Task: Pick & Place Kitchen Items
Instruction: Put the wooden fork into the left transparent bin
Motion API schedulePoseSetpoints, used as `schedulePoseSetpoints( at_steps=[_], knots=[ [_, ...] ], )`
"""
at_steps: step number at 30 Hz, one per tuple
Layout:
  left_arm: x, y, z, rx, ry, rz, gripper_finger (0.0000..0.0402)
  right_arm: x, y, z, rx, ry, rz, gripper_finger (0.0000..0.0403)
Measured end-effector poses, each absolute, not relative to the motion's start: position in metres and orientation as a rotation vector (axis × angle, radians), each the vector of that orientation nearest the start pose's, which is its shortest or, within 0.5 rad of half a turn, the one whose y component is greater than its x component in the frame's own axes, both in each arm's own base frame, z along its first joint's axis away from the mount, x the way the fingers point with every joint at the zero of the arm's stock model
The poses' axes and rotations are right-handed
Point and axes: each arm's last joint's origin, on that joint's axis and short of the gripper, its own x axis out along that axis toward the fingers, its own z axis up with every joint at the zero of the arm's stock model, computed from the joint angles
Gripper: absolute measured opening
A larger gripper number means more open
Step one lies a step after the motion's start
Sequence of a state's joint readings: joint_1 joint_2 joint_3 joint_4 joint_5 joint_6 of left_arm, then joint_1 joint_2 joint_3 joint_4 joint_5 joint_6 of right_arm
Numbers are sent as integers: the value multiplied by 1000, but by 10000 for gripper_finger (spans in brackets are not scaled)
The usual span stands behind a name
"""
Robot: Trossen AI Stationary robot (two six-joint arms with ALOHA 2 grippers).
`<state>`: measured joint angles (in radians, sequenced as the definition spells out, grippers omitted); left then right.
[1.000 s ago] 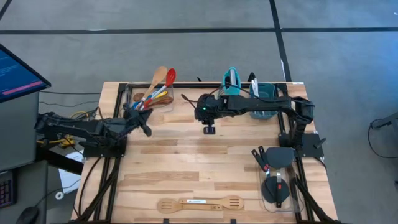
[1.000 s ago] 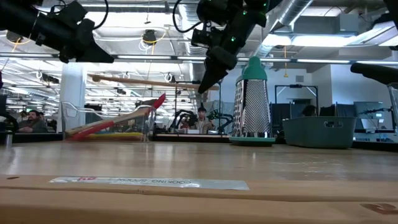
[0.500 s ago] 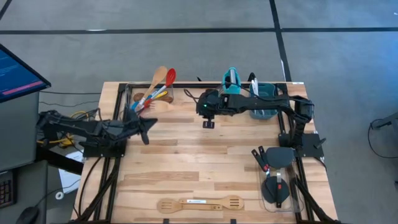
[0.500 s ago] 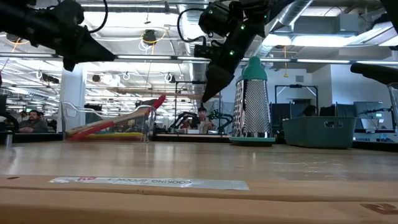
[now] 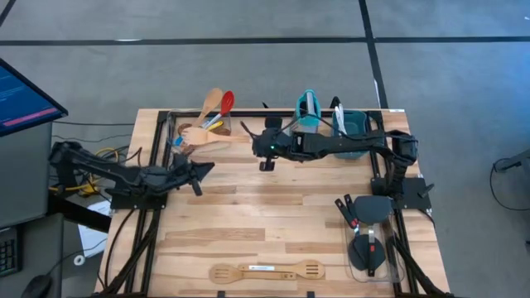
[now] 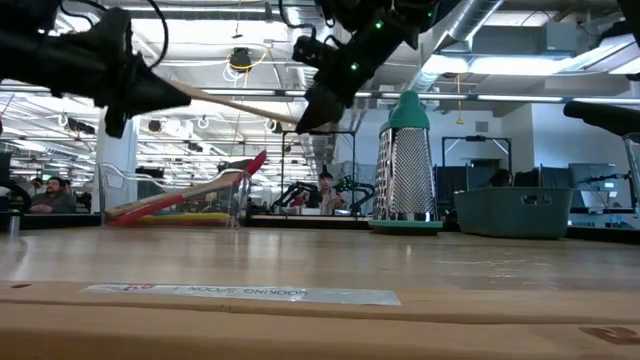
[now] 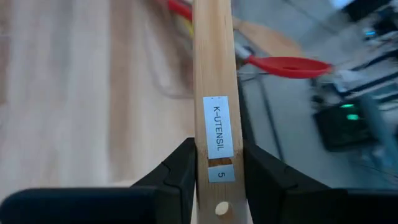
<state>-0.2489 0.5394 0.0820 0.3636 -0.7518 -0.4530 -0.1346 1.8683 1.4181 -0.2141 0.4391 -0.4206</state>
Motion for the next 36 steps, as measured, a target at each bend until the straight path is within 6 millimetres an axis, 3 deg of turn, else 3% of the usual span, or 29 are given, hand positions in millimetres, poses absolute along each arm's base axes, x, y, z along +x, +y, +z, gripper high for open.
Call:
schedulePoseSetpoints(
  at_steps=[7, 11, 21, 28, 36],
  knots=[
    [132, -13, 186, -308, -121, 556, 1, 414, -60, 256, -579, 737, -568, 96],
    [134, -14, 184, -305, -124, 591, 1, 410, -56, 272, -575, 681, -612, 96],
    [131, -8, 209, -232, -315, 605, 3, 401, -42, 312, -607, 514, -662, 96],
    [135, 0, 220, -281, -405, 447, 12, 402, -31, 316, -626, 475, -643, 96],
    [142, 4, 234, -238, -430, 381, 80, 405, -30, 313, -629, 478, -643, 96]
  ],
)
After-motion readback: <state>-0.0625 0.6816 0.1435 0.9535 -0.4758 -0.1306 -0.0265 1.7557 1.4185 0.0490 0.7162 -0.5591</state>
